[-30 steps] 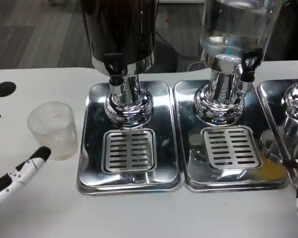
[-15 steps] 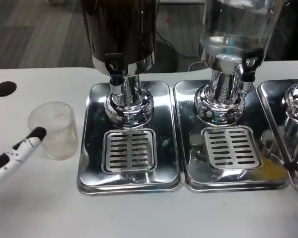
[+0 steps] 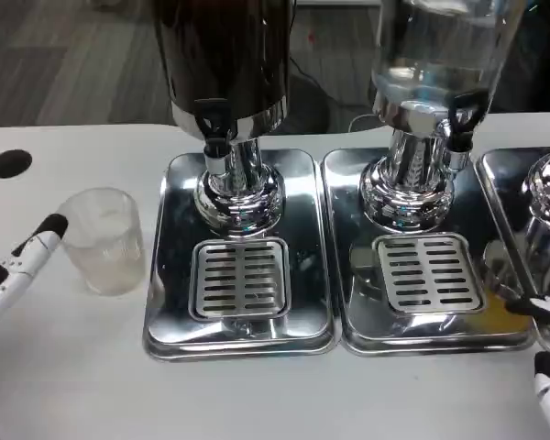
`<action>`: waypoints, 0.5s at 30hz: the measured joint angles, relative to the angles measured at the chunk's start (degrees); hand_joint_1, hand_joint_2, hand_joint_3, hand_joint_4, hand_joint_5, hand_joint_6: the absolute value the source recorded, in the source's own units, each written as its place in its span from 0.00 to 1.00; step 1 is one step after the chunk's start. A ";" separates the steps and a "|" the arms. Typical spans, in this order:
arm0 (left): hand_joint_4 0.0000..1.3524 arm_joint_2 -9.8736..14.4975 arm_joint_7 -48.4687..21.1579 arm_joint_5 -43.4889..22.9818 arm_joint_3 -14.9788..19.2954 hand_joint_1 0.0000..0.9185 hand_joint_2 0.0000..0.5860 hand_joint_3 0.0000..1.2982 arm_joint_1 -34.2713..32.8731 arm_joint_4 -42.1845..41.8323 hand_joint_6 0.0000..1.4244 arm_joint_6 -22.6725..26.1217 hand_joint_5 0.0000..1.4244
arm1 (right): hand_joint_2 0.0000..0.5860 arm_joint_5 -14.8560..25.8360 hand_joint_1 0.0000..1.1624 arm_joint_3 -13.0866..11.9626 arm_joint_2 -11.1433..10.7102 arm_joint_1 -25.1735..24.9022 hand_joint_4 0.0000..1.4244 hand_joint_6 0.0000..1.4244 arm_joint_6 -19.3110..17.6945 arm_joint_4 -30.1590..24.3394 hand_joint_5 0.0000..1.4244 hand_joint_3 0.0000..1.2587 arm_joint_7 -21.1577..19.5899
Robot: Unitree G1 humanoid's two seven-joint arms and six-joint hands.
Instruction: Grasp the cup under the faucet to collect the drink, then remove the cup.
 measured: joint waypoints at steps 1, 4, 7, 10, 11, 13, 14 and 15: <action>0.11 0.07 -0.37 0.04 -0.42 0.18 0.09 0.14 -0.64 0.43 0.56 0.58 0.30 | 0.95 0.16 0.46 0.00 0.01 0.23 0.12 0.05 -0.08 -0.19 0.14 0.23 0.21; 0.11 0.35 -1.22 0.11 -1.75 0.18 0.09 0.14 -2.15 1.34 0.56 1.61 0.31 | 0.95 0.88 0.46 -0.08 0.03 0.79 0.13 0.06 -0.41 -0.39 0.14 0.23 0.73; 0.11 0.37 -1.63 0.15 -2.77 0.18 0.09 0.15 -3.03 1.90 0.56 1.95 0.31 | 0.95 1.12 0.46 -0.17 0.03 1.08 0.13 0.06 -0.57 -0.39 0.14 0.23 0.92; 0.12 0.41 -1.65 0.30 -3.80 0.18 0.09 0.15 -3.64 2.23 0.57 2.32 0.32 | 0.95 1.15 0.46 -0.26 0.03 1.11 0.13 0.06 -1.00 -0.39 0.14 0.23 1.11; 0.12 0.42 -1.66 0.37 -4.39 0.18 0.09 0.15 -3.78 2.40 0.56 2.49 0.32 | 0.95 1.16 0.46 -0.27 0.03 1.09 0.13 0.06 -1.02 -0.39 0.14 0.23 1.24; 0.12 0.43 -1.82 0.48 -5.13 0.18 0.09 0.15 -3.93 2.82 0.56 2.91 0.32 | 0.95 1.19 0.46 -0.29 0.03 1.08 0.13 0.06 -1.06 -0.37 0.14 0.23 1.45; 0.12 0.46 -1.92 0.50 -5.43 0.18 0.09 0.15 -3.99 3.03 0.56 3.11 0.32 | 0.95 1.20 0.46 -0.30 0.03 1.10 0.13 0.06 -1.07 -0.37 0.14 0.23 1.46; 0.12 0.56 -2.00 0.51 -5.77 0.18 0.09 0.15 -4.06 3.17 0.56 3.27 0.32 | 0.95 1.21 0.46 -0.32 0.03 1.09 0.13 0.06 -1.07 -0.36 0.14 0.24 1.48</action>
